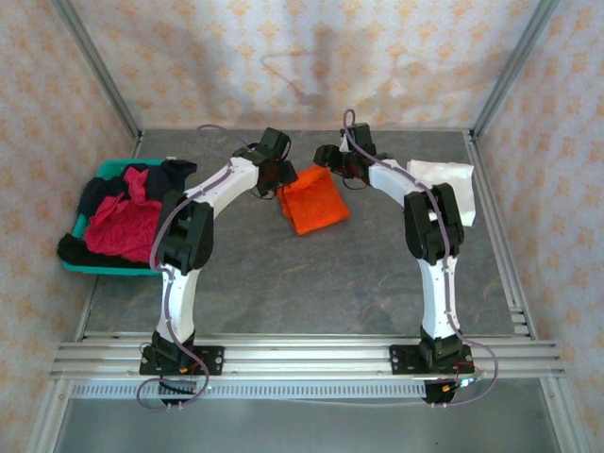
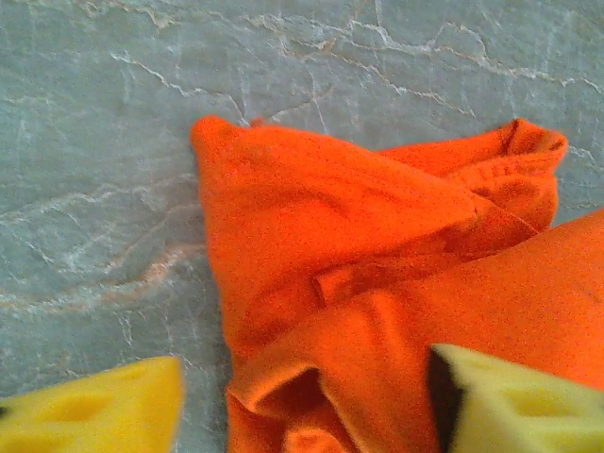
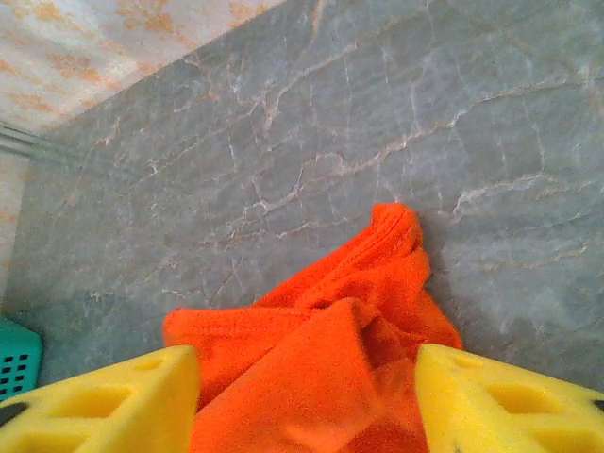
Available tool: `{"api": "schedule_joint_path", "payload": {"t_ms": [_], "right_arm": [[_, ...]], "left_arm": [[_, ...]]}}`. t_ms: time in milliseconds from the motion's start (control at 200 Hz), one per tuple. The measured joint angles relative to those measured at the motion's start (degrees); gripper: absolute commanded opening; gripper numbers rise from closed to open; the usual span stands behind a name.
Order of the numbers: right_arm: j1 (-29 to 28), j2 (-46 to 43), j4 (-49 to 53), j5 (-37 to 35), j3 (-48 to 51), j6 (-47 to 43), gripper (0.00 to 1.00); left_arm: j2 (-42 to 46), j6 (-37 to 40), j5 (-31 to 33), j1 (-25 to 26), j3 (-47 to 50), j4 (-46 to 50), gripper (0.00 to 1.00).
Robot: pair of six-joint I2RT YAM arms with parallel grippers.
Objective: Fold and stack the t-shirts
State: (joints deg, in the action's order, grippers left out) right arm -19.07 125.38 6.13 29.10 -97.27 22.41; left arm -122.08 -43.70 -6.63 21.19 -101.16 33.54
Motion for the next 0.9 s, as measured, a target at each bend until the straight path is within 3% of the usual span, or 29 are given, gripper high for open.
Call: {"api": "schedule_joint_path", "payload": {"t_ms": [60, 265, 545, 761, 901], "right_arm": [[0.15, -1.31, -0.94, -0.35, 1.62, -0.28, 0.68], [0.28, -12.92, -3.1, -2.34, 15.61, -1.7, 0.68], [0.11, -24.96, -8.57, -1.4, 32.89, -0.11, 0.67], [-0.15, -25.62, -8.48, -0.33, 37.57, 0.04, 0.67], [-0.26, -27.52, -8.28, 0.0, 39.43, 0.04, 0.67]], "left_arm": [[0.94, 0.07, 0.96, -0.2, 1.73, -1.25, 1.0], [2.91, 1.2, 2.84, -0.37, 1.79, -2.03, 1.0], [-9.7, 3.52, 2.12, -3.72, -16.33, -0.07, 0.57], [-22.32, 4.94, -0.07, -6.08, -27.08, 5.35, 0.27], [-24.55, 4.87, -1.01, -6.23, -29.53, 8.22, 0.07]]}}
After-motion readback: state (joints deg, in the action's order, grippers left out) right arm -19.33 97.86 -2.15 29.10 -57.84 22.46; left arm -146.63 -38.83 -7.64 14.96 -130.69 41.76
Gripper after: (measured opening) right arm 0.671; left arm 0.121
